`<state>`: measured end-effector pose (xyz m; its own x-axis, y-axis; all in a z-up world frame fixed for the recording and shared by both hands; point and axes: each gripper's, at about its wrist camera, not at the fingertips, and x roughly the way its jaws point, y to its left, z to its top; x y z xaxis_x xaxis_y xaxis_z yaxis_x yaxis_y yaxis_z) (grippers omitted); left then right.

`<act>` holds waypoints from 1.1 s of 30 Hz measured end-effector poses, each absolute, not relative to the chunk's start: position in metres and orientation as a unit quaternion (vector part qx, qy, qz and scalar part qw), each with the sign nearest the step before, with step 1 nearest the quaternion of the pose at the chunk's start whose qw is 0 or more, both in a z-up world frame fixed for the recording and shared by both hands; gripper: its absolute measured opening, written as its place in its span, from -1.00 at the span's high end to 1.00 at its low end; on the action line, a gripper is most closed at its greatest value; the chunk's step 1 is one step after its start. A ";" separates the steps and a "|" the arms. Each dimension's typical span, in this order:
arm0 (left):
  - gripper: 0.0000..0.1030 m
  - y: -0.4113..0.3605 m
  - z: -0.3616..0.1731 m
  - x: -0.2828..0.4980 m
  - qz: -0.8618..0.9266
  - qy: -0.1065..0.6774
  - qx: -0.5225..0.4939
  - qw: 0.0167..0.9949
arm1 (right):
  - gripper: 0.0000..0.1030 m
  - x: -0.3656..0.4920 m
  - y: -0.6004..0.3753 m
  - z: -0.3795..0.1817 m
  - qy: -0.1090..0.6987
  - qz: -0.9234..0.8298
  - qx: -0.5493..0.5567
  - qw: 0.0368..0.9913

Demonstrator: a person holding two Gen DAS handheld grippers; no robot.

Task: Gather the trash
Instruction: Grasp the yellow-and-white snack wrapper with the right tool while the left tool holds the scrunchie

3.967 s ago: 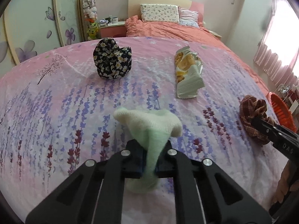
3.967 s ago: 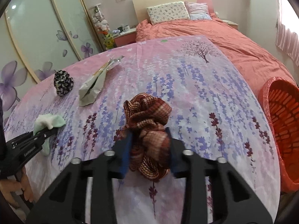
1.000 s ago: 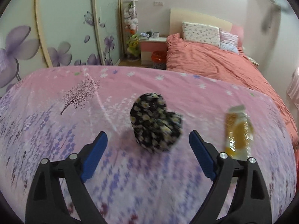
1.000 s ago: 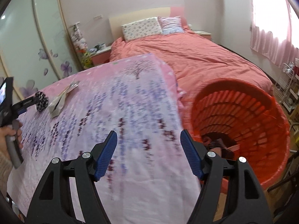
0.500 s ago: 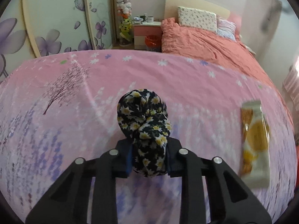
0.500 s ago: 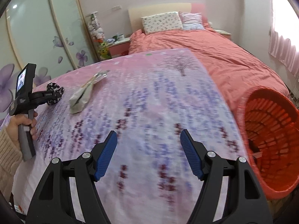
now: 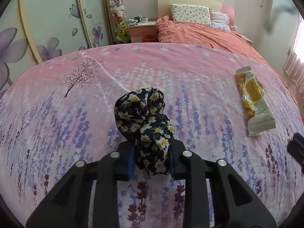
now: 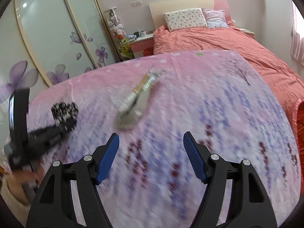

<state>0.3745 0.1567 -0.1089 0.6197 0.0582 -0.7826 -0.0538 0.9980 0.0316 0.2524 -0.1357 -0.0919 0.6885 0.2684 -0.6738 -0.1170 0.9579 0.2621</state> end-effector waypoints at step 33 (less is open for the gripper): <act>0.42 0.162 -0.108 0.377 0.031 0.436 -0.007 0.900 | 0.74 0.214 -0.183 -0.097 0.413 0.017 0.003 0.910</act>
